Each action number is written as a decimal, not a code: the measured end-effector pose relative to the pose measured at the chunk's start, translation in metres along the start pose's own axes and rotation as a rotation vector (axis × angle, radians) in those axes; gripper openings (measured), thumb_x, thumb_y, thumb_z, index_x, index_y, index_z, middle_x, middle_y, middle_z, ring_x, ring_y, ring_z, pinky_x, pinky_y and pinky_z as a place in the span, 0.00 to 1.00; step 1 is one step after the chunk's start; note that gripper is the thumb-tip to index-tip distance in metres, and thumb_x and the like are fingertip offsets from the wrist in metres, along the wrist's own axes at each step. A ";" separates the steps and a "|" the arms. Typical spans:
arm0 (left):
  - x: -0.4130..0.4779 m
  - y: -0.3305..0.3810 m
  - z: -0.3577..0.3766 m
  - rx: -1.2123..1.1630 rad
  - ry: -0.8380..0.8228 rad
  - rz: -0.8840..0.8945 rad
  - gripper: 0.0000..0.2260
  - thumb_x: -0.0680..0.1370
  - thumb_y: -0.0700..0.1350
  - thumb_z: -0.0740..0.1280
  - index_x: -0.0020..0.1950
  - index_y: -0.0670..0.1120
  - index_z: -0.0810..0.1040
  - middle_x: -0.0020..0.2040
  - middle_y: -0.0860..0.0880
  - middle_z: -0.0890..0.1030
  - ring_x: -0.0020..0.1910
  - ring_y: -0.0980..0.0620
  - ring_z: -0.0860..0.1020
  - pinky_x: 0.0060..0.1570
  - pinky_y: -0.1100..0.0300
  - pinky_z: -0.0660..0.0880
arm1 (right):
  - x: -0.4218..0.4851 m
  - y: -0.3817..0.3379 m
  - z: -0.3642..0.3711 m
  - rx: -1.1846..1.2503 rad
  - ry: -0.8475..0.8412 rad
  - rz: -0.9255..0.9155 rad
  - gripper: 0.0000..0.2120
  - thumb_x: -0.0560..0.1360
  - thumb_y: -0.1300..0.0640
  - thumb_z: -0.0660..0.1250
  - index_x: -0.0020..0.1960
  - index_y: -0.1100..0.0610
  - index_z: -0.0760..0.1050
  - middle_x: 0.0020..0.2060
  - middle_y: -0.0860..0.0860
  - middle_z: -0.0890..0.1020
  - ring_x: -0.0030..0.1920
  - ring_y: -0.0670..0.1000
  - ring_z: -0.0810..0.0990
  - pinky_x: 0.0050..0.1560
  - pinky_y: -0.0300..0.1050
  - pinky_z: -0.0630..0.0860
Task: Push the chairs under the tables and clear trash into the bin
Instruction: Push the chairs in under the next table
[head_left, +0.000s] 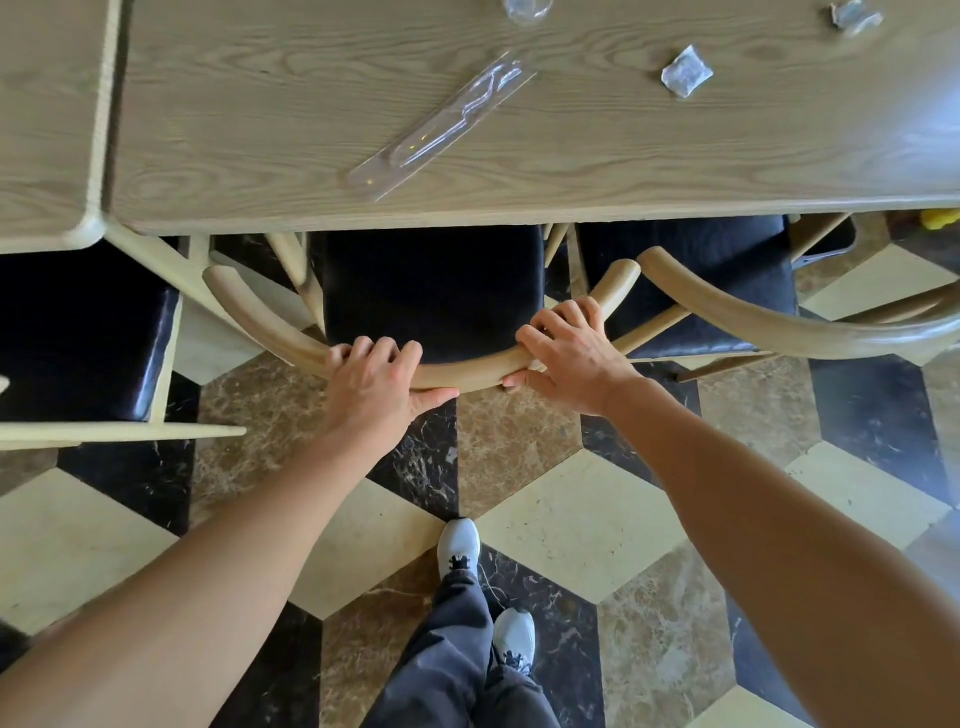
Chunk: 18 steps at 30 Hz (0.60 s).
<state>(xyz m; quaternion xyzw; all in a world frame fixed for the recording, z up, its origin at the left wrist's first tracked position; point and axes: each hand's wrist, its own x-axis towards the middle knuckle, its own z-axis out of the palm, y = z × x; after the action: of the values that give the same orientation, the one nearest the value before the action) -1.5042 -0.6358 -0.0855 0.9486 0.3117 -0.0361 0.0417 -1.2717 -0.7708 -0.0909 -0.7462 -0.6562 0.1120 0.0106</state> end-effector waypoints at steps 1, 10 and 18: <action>0.001 0.002 -0.001 -0.008 0.013 0.000 0.34 0.74 0.74 0.53 0.48 0.43 0.76 0.39 0.44 0.77 0.42 0.41 0.73 0.47 0.45 0.65 | 0.000 0.002 -0.001 0.000 -0.005 -0.001 0.29 0.76 0.31 0.55 0.59 0.54 0.75 0.52 0.54 0.77 0.55 0.60 0.72 0.67 0.65 0.61; 0.002 0.008 0.000 -0.017 0.070 -0.006 0.31 0.72 0.72 0.60 0.46 0.42 0.77 0.37 0.44 0.77 0.40 0.41 0.74 0.45 0.45 0.66 | 0.001 0.006 0.000 0.013 0.003 0.005 0.29 0.75 0.31 0.54 0.58 0.54 0.74 0.52 0.53 0.77 0.54 0.59 0.72 0.67 0.65 0.61; 0.002 0.007 0.001 -0.008 0.078 -0.015 0.32 0.72 0.72 0.61 0.49 0.43 0.78 0.39 0.44 0.78 0.42 0.40 0.74 0.46 0.45 0.67 | 0.003 0.011 0.004 0.029 0.028 -0.028 0.25 0.76 0.33 0.60 0.57 0.53 0.74 0.51 0.52 0.78 0.54 0.59 0.72 0.67 0.65 0.61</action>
<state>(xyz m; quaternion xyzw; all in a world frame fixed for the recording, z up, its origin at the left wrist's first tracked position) -1.4990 -0.6401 -0.0859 0.9467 0.3204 0.0021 0.0332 -1.2615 -0.7698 -0.0968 -0.7382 -0.6646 0.1110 0.0321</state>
